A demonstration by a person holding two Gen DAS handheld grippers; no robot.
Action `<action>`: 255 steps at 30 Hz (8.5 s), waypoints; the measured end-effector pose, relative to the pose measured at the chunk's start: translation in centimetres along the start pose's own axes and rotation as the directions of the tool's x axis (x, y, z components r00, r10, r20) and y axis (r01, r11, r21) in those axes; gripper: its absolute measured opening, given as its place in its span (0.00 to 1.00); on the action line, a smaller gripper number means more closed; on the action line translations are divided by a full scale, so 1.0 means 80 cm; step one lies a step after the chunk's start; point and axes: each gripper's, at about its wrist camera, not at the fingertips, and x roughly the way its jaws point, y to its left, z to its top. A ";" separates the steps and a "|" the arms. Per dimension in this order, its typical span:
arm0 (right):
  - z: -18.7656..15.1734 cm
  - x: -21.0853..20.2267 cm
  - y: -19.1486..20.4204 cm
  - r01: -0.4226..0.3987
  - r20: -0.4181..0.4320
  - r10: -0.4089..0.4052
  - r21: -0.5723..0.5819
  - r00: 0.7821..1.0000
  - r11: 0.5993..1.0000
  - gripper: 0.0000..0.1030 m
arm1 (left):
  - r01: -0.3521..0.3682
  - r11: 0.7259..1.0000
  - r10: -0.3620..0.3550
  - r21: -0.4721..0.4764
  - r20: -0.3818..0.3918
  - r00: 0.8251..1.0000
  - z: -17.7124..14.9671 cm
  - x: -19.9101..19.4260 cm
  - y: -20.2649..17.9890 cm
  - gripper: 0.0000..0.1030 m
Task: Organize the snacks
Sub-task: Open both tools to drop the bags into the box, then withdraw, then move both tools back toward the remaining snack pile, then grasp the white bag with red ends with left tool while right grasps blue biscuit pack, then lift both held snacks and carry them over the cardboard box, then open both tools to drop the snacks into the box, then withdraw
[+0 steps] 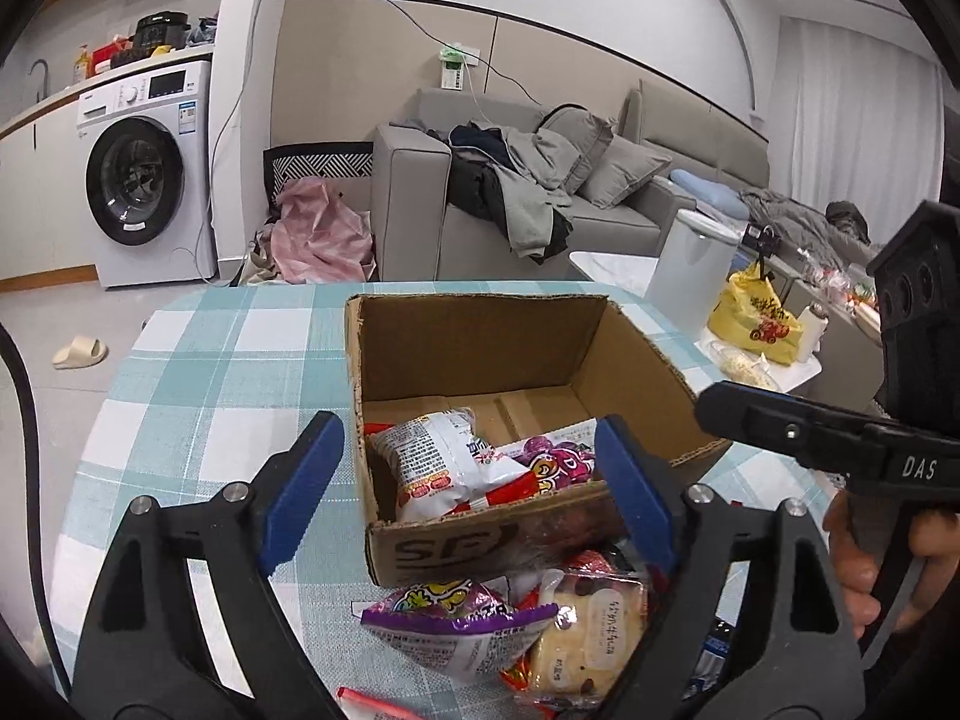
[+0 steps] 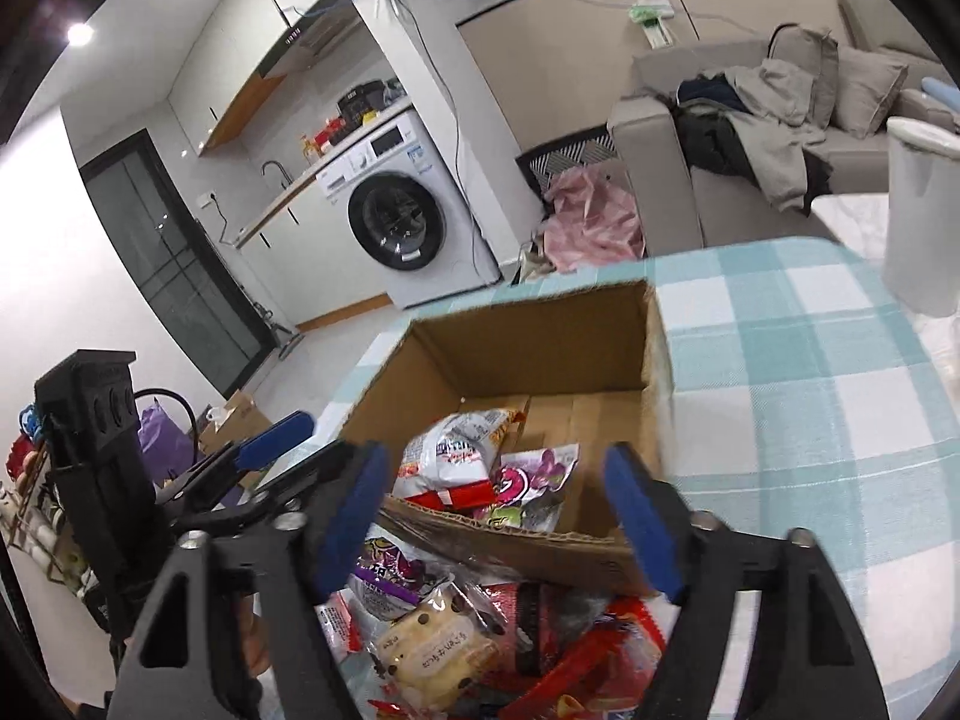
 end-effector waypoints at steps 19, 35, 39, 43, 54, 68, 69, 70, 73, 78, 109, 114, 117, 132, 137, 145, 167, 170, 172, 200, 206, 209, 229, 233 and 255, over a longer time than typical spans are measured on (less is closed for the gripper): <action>-0.062 -0.067 0.009 0.126 0.007 -0.126 -0.127 0.992 0.984 1.00 | -0.031 0.999 0.031 -0.020 -0.003 1.000 -0.064 -0.098 0.024 0.99; -0.127 -0.072 0.023 0.136 -0.038 -0.144 -0.153 0.989 0.979 1.00 | -0.052 0.998 0.052 0.020 -0.016 0.998 -0.112 -0.130 0.011 0.99; -0.141 -0.069 0.020 0.149 -0.062 -0.160 -0.155 0.985 0.977 1.00 | -0.052 0.998 0.053 0.025 -0.029 0.998 -0.122 -0.132 0.008 0.99; -0.152 -0.063 0.024 0.175 -0.089 -0.195 -0.192 0.977 0.966 1.00 | -0.051 0.998 0.052 0.022 -0.045 0.998 -0.131 -0.133 0.006 0.99; -0.176 -0.064 0.048 0.122 -0.109 -0.152 -0.238 0.982 0.964 1.00 | -0.046 0.999 0.048 0.019 -0.101 0.994 -0.154 -0.129 0.000 0.99; -0.174 -0.054 0.014 0.199 -0.134 -0.227 -0.195 0.965 0.961 1.00 | -0.078 0.997 0.081 0.028 -0.147 0.986 -0.168 -0.118 0.006 0.99; -0.173 -0.053 0.011 0.204 -0.137 -0.232 -0.192 0.963 0.960 1.00 | -0.091 0.995 0.094 0.029 -0.154 0.984 -0.169 -0.116 0.007 0.99; -0.173 -0.052 0.008 0.209 -0.141 -0.237 -0.192 0.961 0.959 1.00 | -0.106 0.994 0.109 0.031 -0.164 0.980 -0.169 -0.112 0.010 0.99; -0.174 -0.048 0.004 0.221 -0.145 -0.252 -0.199 0.957 0.955 1.00 | -0.125 0.992 0.129 0.031 -0.190 0.973 -0.173 -0.104 0.017 0.99; -0.178 -0.038 0.001 0.239 -0.162 -0.276 -0.214 0.947 0.947 1.00 | -0.149 0.988 0.152 0.031 -0.231 0.961 -0.179 -0.088 0.027 0.99; -0.183 -0.005 0.003 0.132 -0.241 -0.189 -0.234 0.952 0.963 0.67 | -0.124 0.992 0.110 -0.020 -0.337 0.935 -0.191 -0.044 0.050 0.99; -0.183 -0.010 0.000 0.129 -0.237 -0.181 -0.220 0.954 0.967 0.55 | -0.129 0.992 0.115 -0.018 -0.337 0.934 -0.191 -0.044 0.050 0.99; -0.187 -0.018 -0.003 0.116 -0.237 -0.169 -0.222 0.957 0.968 0.45 | -0.128 0.992 0.115 -0.016 -0.337 0.934 -0.191 -0.043 0.049 0.99; -0.191 -0.027 -0.005 0.086 -0.238 -0.133 -0.199 0.962 0.976 0.44 | -0.098 0.994 0.082 -0.037 -0.314 0.946 -0.189 -0.050 0.053 0.80; -0.191 -0.027 -0.005 0.086 -0.238 -0.134 -0.202 0.962 0.976 0.44 | -0.024 0.999 0.012 -0.039 -0.299 0.954 -0.189 -0.056 0.048 0.53; -0.192 -0.030 -0.002 0.082 -0.233 -0.131 -0.211 0.964 0.974 0.44 | 0.028 0.999 -0.021 0.023 -0.259 0.966 -0.188 -0.073 0.023 0.50; -0.182 -0.077 0.010 0.102 -0.129 -0.133 -0.219 0.983 0.970 0.44 | 0.030 0.999 -0.028 0.014 -0.156 0.987 -0.168 -0.114 0.012 0.50; -0.177 -0.084 0.013 0.104 -0.106 -0.129 -0.217 0.986 0.971 0.44 | 0.030 0.999 -0.027 0.018 -0.145 0.989 -0.163 -0.117 0.011 0.50; -0.172 -0.088 0.016 0.117 -0.081 -0.138 -0.223 0.987 0.968 0.44 | 0.028 0.999 -0.026 0.018 -0.136 0.990 -0.159 -0.119 0.009 0.50; -0.086 -0.080 0.036 0.092 0.035 -0.087 -0.198 0.996 0.976 0.44 | 0.040 0.999 -0.039 0.007 -0.029 0.999 -0.071 -0.110 -0.022 0.50; -0.068 -0.068 0.049 0.076 0.033 -0.071 -0.200 0.997 0.977 0.44 | 0.046 0.999 -0.045 0.018 -0.020 0.999 -0.055 -0.100 -0.029 0.50; -0.061 -0.062 0.054 0.069 0.030 -0.065 -0.193 0.997 0.979 0.44 | 0.053 0.999 -0.052 0.006 -0.009 0.999 -0.045 -0.100 -0.027 0.50; -0.010 -0.028 0.059 0.072 0.023 -0.069 -0.171 0.997 0.983 0.44 | 0.014 0.999 -0.014 -0.036 0.002 1.000 0.011 -0.060 -0.009 0.50; -0.004 -0.015 0.059 0.065 0.014 -0.063 -0.173 0.998 0.983 0.44 | 0.009 0.999 -0.010 -0.036 -0.015 1.000 0.015 -0.041 -0.006 0.50; 0.013 0.023 0.019 0.084 -0.037 -0.087 -0.074 0.996 0.994 0.44 | -0.013 1.000 0.014 0.021 -0.066 0.998 0.019 0.047 -0.027 0.51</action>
